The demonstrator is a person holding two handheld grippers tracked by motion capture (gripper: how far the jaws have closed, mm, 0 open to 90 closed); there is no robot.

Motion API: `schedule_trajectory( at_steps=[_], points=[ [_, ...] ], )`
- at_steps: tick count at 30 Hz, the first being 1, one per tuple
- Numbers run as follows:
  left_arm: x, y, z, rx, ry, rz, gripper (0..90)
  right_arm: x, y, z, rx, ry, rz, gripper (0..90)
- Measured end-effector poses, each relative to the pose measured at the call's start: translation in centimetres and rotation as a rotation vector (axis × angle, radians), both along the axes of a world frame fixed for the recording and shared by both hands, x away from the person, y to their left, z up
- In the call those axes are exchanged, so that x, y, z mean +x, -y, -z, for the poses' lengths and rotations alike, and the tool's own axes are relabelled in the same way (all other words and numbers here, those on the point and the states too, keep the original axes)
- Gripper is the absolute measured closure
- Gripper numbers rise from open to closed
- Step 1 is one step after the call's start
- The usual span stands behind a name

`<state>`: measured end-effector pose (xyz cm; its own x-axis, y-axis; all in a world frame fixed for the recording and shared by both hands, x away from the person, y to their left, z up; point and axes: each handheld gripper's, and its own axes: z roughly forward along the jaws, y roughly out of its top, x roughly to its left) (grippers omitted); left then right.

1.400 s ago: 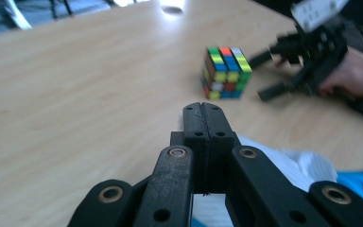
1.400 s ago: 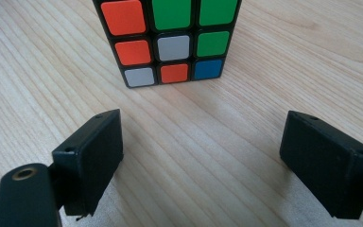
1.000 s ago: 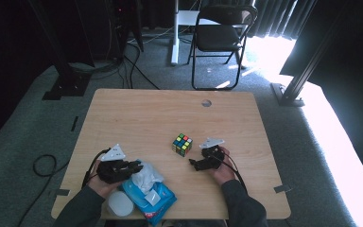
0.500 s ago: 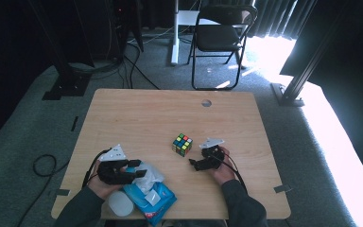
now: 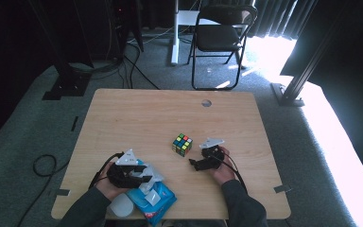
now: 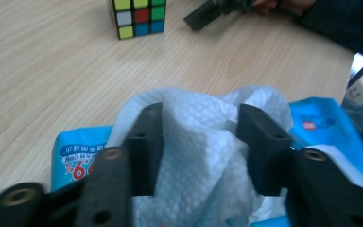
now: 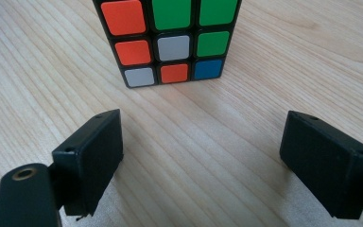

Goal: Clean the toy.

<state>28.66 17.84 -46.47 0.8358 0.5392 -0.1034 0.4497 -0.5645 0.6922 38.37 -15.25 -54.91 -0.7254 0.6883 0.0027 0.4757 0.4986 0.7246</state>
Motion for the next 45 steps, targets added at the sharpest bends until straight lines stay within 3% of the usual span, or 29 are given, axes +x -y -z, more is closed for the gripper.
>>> schedule_trajectory(
  at_steps=[5, 8, 24, 25, 35, 40, 45],
  points=[
    [0.0, 0.1, -0.1, 0.018, 0.016, 0.006, 79.4, 0.0, 0.0, 0.0, 0.000, 0.000, 0.000, 13.9],
    [0.0, -0.2, -0.1, 0.006, 0.021, -0.006, 84.6, 0.0, 0.0, 0.0, 0.000, 0.000, 0.000, 13.9],
    [0.6, -1.9, -1.1, -0.037, 0.096, -0.143, 87.4, 0.0, 0.0, 0.0, 0.000, 0.000, 0.000, 13.9],
    [0.7, -2.3, -1.3, -0.043, 0.108, -0.176, 87.4, 0.0, 0.0, 0.0, 0.000, 0.000, 0.000, 13.9],
    [1.5, -5.4, -2.6, -0.093, 0.163, -0.325, 87.6, 0.0, 0.0, 0.0, 0.000, 0.000, 0.000, 13.9],
    [1.8, -6.3, -3.0, -0.050, 0.221, -0.393, 87.6, 0.0, 0.0, 0.0, 0.000, 0.000, 0.000, 13.9],
    [2.5, -6.8, -2.9, -0.008, 0.248, -0.425, 87.5, 0.0, 0.0, 0.0, -0.001, 0.001, -0.001, 13.9]
  ],
)
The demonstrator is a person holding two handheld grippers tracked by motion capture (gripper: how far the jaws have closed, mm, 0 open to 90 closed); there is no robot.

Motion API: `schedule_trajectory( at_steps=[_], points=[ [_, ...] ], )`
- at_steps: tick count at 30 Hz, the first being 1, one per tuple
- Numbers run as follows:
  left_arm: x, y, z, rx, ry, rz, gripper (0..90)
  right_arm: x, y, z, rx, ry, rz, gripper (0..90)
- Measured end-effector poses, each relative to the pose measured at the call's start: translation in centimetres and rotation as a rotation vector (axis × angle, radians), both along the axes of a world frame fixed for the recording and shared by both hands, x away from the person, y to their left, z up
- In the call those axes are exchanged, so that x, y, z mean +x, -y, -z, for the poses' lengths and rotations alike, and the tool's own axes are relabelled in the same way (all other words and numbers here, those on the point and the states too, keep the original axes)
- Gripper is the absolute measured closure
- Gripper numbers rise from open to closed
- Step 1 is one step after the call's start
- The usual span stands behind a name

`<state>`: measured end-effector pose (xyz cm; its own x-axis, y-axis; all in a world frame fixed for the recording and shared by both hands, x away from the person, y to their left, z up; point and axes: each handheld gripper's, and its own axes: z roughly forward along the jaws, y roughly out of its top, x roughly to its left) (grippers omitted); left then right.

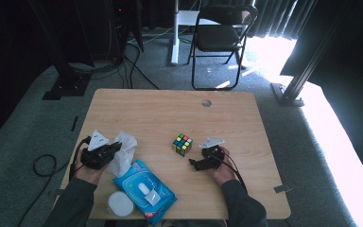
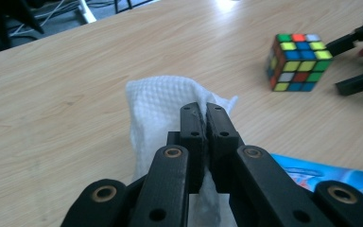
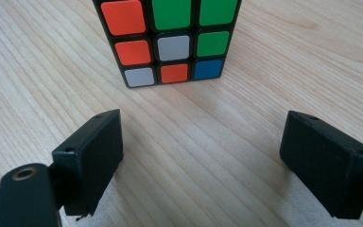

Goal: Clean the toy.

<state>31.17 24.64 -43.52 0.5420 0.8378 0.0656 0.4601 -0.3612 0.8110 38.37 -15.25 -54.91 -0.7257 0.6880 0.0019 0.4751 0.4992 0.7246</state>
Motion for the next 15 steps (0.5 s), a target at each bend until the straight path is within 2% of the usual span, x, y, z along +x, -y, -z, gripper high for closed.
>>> schedule_trajectory(
  at_steps=[3, 9, 15],
  points=[
    [0.6, -0.5, 0.6, -0.001, -0.009, -0.022, 87.5, 0.0, 0.0, 0.0, 0.001, -0.001, 0.000, 13.9],
    [1.5, -0.8, 2.2, 0.029, -0.026, -0.055, 87.5, 0.0, 0.0, 0.0, 0.000, 0.000, 0.000, 14.0],
    [1.7, -0.9, 2.1, 0.014, -0.026, -0.062, 87.5, 0.0, 0.0, 0.0, 0.000, 0.000, 0.000, 13.9]
  ],
)
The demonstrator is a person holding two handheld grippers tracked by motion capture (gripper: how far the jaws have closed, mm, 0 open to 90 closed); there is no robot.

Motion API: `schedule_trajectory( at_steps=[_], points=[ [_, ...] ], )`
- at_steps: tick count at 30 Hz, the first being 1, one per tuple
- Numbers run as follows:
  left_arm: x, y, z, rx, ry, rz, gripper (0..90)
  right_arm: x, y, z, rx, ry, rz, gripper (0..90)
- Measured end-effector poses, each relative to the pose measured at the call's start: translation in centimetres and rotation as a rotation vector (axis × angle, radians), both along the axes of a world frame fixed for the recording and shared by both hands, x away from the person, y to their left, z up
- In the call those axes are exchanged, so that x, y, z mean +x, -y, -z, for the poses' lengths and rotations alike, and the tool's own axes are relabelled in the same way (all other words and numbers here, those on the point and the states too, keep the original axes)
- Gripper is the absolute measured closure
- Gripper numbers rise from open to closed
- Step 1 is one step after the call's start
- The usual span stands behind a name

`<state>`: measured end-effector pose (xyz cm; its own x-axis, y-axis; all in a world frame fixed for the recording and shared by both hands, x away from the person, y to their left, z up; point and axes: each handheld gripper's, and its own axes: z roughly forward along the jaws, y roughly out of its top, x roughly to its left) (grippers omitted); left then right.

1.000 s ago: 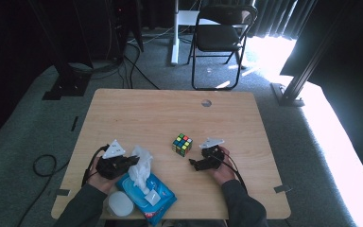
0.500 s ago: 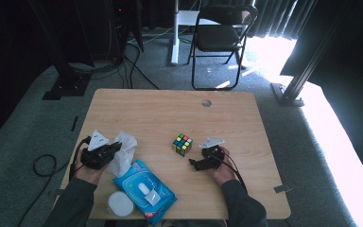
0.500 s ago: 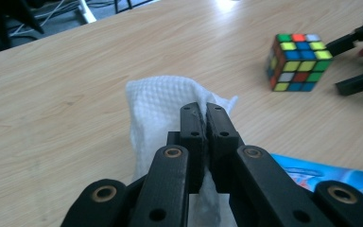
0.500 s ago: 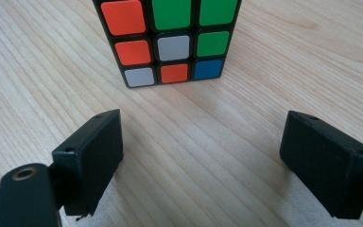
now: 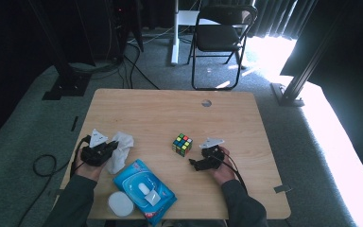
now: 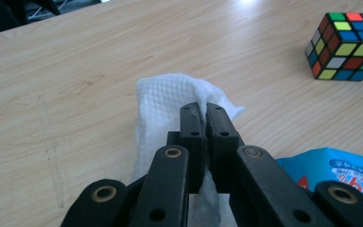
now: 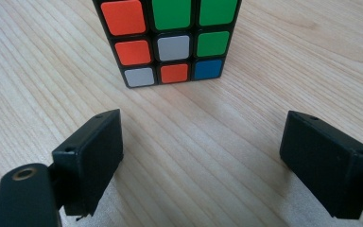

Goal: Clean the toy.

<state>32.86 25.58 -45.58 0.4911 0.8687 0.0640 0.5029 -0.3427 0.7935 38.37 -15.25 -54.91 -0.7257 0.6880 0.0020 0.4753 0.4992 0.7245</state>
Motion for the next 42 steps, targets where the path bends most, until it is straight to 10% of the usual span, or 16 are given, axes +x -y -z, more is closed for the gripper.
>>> schedule_trajectory(
  at_steps=[15, 24, 35, 42],
  points=[
    [-2.7, 3.3, -1.3, -0.196, -0.073, 0.204, 87.2, 0.0, 0.0, 0.0, 0.000, 0.000, 0.000, 13.9],
    [-2.5, 3.4, 1.4, -0.136, -0.205, 0.245, 85.0, 0.0, 0.0, 0.0, 0.001, 0.000, 0.001, 13.9],
    [-2.1, 3.7, 2.3, -0.076, -0.219, 0.237, 61.6, 0.0, 0.0, 0.0, 0.001, 0.000, 0.001, 13.9],
    [-1.5, 3.1, 2.7, -0.119, -0.252, 0.234, 54.3, 0.0, 0.0, 0.0, 0.001, 0.000, 0.001, 13.9]
  ],
)
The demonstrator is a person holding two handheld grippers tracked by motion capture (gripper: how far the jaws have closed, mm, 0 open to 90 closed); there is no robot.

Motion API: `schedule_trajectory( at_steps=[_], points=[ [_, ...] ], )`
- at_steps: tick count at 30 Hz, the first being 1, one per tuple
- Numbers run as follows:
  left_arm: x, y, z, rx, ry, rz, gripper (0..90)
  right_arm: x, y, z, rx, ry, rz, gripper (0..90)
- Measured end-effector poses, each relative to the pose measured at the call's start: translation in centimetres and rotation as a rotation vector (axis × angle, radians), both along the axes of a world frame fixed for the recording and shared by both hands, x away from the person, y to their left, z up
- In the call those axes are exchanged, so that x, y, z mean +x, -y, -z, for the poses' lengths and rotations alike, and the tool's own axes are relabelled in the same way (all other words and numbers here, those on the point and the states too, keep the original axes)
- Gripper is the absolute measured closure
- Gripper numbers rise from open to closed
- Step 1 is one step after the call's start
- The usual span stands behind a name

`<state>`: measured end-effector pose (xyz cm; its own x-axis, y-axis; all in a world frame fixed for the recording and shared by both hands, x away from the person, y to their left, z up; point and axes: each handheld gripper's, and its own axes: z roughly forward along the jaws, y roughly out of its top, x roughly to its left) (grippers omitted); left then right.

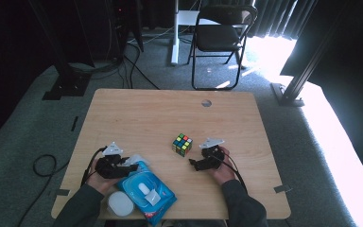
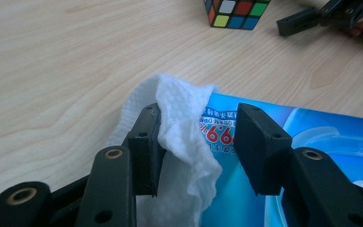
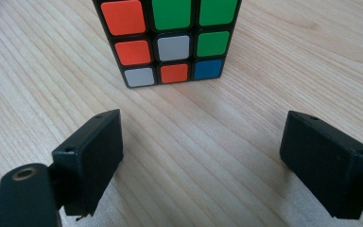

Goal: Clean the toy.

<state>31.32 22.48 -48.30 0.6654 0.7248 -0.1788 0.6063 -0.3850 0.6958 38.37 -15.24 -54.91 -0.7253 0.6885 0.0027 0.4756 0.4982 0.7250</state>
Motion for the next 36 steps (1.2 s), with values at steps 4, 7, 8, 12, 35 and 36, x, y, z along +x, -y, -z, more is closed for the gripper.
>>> schedule_trajectory(
  at_steps=[4, 7, 8, 12, 35, 36],
  points=[
    [0.1, -0.4, -0.2, -0.011, -0.002, -0.012, 69.1, 0.0, 0.0, 0.0, -0.001, 0.000, -0.001, 13.9],
    [0.0, -0.5, -0.4, 0.014, 0.019, -0.025, 80.7, 0.0, 0.0, 0.0, 0.000, 0.000, 0.000, 13.9],
    [0.0, -0.4, -0.5, 0.024, 0.027, -0.025, 83.5, 0.0, 0.0, 0.0, 0.000, 0.000, 0.000, 13.9],
    [-0.2, -0.2, -0.8, 0.031, 0.043, -0.017, 85.8, 0.0, 0.0, 0.0, 0.000, 0.000, 0.000, 13.9],
    [3.1, 6.6, -5.2, -0.046, 0.116, 0.192, 86.0, 0.0, 0.0, 0.0, 0.000, -0.001, 0.000, 13.9],
    [3.2, 6.5, -5.1, -0.055, 0.113, 0.186, 86.0, 0.0, 0.0, 0.0, 0.000, -0.001, 0.001, 13.9]
  ],
)
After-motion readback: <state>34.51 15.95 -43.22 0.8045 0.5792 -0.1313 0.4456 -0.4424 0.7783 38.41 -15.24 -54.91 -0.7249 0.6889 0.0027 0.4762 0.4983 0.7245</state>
